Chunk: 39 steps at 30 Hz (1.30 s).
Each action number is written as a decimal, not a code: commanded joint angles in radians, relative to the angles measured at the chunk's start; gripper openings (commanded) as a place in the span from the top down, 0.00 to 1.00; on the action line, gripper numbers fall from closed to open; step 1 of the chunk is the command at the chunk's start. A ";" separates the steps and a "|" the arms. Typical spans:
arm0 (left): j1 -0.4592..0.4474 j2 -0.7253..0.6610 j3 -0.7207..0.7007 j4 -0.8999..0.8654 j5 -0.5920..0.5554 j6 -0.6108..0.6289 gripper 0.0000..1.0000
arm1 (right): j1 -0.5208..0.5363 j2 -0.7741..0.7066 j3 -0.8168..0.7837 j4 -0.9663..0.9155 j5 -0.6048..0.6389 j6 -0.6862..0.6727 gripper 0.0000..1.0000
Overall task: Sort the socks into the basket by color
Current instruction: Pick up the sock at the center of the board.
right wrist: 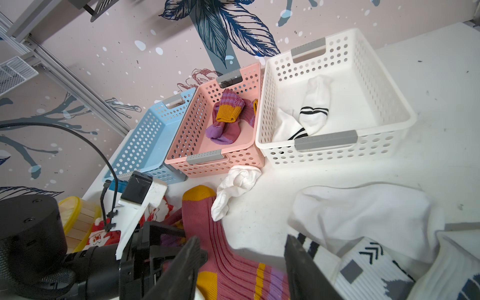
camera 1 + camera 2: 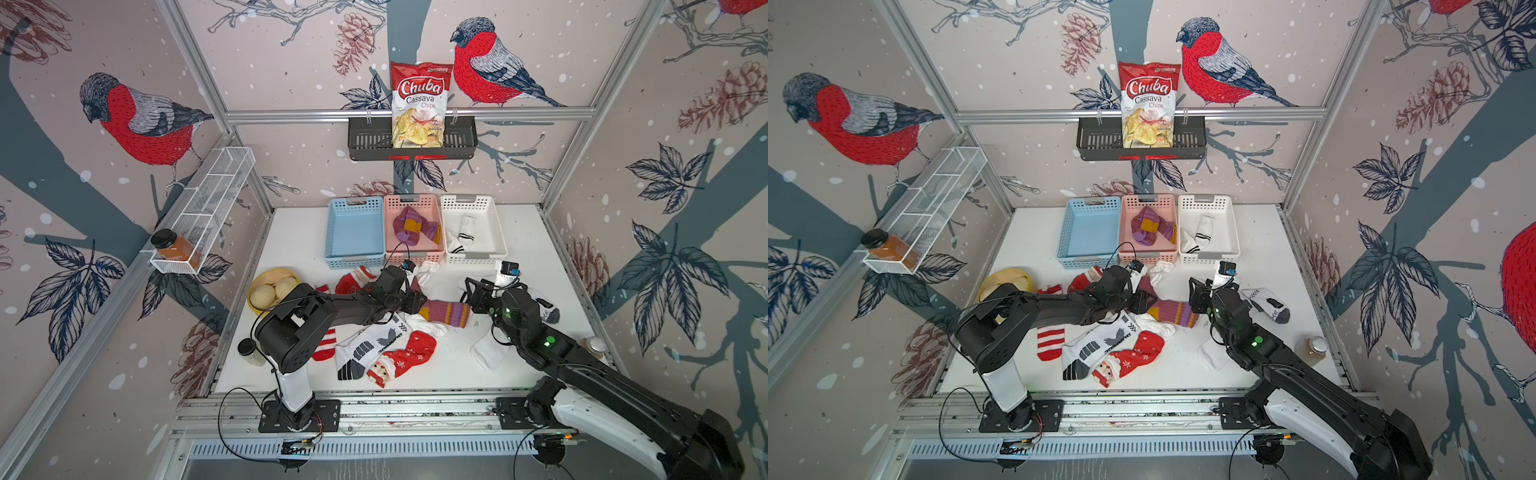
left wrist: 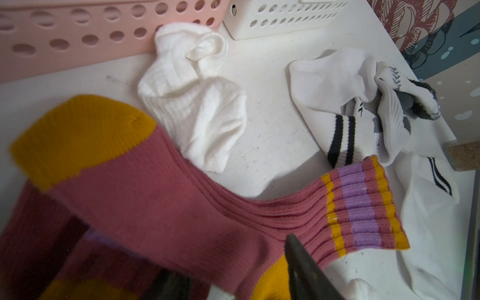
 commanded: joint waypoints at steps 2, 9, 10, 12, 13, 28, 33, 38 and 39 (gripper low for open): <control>0.004 -0.009 -0.007 0.042 0.006 0.011 0.76 | -0.003 -0.023 -0.008 -0.005 0.021 0.006 0.45; 0.007 -0.092 -0.049 0.078 0.014 0.096 0.91 | -0.005 -0.038 -0.022 -0.005 0.022 0.014 0.45; 0.009 -0.108 -0.052 0.078 0.016 0.115 0.92 | -0.005 -0.039 -0.024 -0.004 0.023 0.014 0.45; 0.009 -0.149 -0.060 0.078 0.015 0.160 0.96 | -0.005 -0.043 -0.025 -0.003 0.022 0.015 0.45; 0.009 -0.167 -0.062 0.076 0.013 0.182 0.98 | -0.005 -0.045 -0.027 -0.004 0.024 0.017 0.45; 0.024 -0.417 -0.059 -0.002 -0.014 0.438 1.00 | -0.006 -0.067 -0.044 -0.001 0.025 0.019 0.45; 0.038 -0.509 -0.054 -0.053 0.017 0.521 1.00 | -0.006 -0.080 -0.047 -0.004 0.020 0.018 0.45; 0.074 -0.553 -0.004 -0.097 0.003 0.524 1.00 | -0.006 -0.089 -0.053 0.002 0.015 0.021 0.45; 0.080 -0.561 0.004 -0.102 0.000 0.523 1.00 | -0.006 -0.088 -0.055 0.005 0.013 0.019 0.45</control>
